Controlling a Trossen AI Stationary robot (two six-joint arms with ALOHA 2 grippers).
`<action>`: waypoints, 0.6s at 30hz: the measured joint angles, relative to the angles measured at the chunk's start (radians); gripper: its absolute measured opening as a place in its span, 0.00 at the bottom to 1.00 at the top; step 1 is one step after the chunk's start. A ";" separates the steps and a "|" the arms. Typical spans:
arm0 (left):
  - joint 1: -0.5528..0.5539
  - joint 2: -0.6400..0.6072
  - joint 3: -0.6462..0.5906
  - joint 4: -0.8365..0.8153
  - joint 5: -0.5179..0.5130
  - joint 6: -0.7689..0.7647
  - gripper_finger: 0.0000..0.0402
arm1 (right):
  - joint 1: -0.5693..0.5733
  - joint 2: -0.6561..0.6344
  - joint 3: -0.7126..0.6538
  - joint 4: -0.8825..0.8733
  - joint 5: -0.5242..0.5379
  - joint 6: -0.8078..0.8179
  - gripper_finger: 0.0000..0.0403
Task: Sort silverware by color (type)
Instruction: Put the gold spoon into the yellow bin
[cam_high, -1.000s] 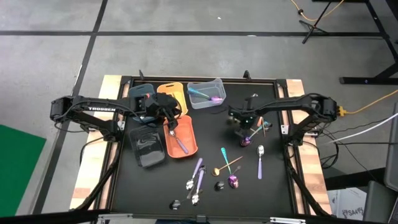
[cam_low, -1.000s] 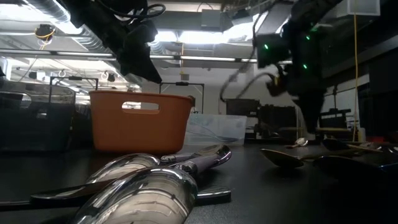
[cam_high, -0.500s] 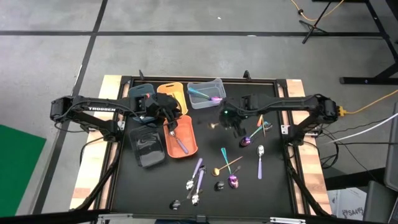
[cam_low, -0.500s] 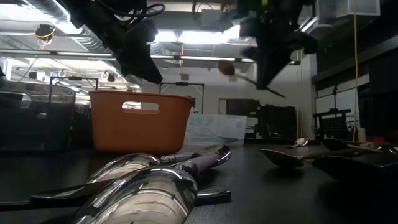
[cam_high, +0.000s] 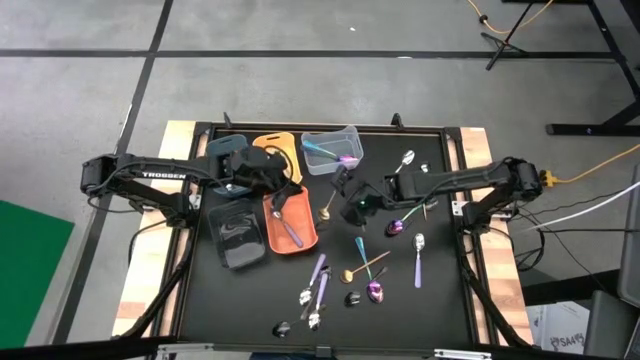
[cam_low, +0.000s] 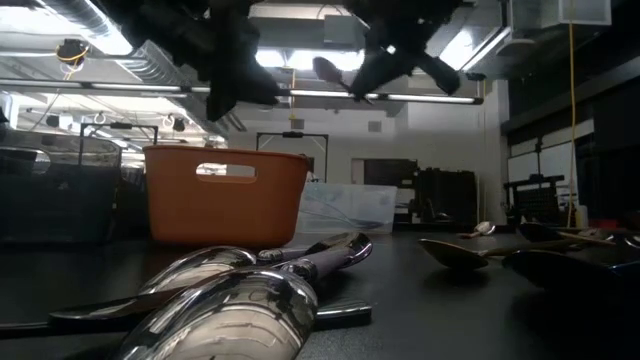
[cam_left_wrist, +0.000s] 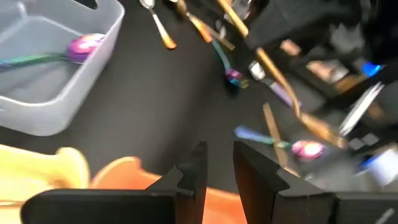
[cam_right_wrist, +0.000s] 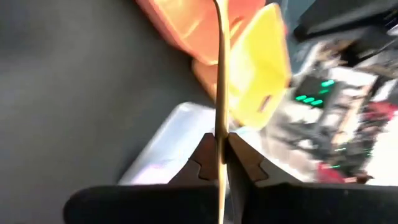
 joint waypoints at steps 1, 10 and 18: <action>0.000 0.000 0.000 0.013 0.012 -0.040 0.17 | 0.006 0.002 0.001 0.025 0.010 -0.029 0.00; -0.004 0.000 0.000 0.134 0.088 -0.197 0.16 | 0.018 0.005 0.000 0.136 0.058 -0.169 0.00; -0.050 0.000 0.000 0.233 0.085 -0.209 0.16 | 0.018 0.004 0.000 0.280 0.054 -0.308 0.00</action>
